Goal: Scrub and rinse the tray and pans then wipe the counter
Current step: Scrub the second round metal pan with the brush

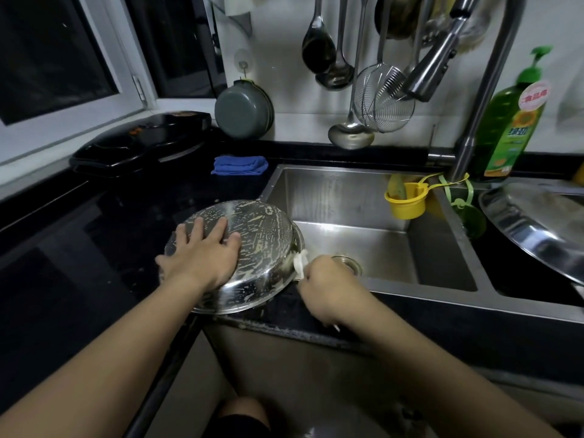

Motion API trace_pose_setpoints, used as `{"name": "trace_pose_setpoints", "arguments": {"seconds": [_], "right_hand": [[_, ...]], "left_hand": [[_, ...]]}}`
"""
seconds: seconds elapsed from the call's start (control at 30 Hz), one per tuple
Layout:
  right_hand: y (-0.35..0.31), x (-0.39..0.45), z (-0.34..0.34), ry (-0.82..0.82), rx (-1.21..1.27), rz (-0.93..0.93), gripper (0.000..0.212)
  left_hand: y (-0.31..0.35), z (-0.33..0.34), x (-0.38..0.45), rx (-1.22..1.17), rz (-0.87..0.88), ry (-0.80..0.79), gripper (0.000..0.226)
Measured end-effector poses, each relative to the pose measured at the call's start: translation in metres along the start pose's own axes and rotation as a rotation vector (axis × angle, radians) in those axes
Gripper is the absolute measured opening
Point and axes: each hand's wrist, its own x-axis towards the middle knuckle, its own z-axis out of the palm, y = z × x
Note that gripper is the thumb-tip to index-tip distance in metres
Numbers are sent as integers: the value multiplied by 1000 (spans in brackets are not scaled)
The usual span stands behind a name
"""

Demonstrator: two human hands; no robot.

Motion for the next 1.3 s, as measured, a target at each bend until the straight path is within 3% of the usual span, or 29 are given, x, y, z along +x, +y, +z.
{"name": "trace_pose_setpoints", "arguments": {"seconds": [0.13,0.33,0.53,0.7,0.9,1.07,1.3], "right_hand": [[-1,21,7,93,121,79,20],[-13,-33,43,165,79,-35,21],[-18,12,25,235,116,75,25],[-26,-48,55,175,37,-92,30],[-11,16,25,190,192,87,24],[2,6,18,110,143,-80,22],[6,17,11,113,28,-54,21]], "left_hand": [[0,0,-2,6,3,4,65],[0,2,3,3,-7,5,65],[2,2,3,15,-11,-9,67],[3,2,4,19,-20,0,66],[2,2,3,16,-6,-18,67],[1,1,3,14,8,-15,67],[0,1,2,15,14,-31,67]]}}
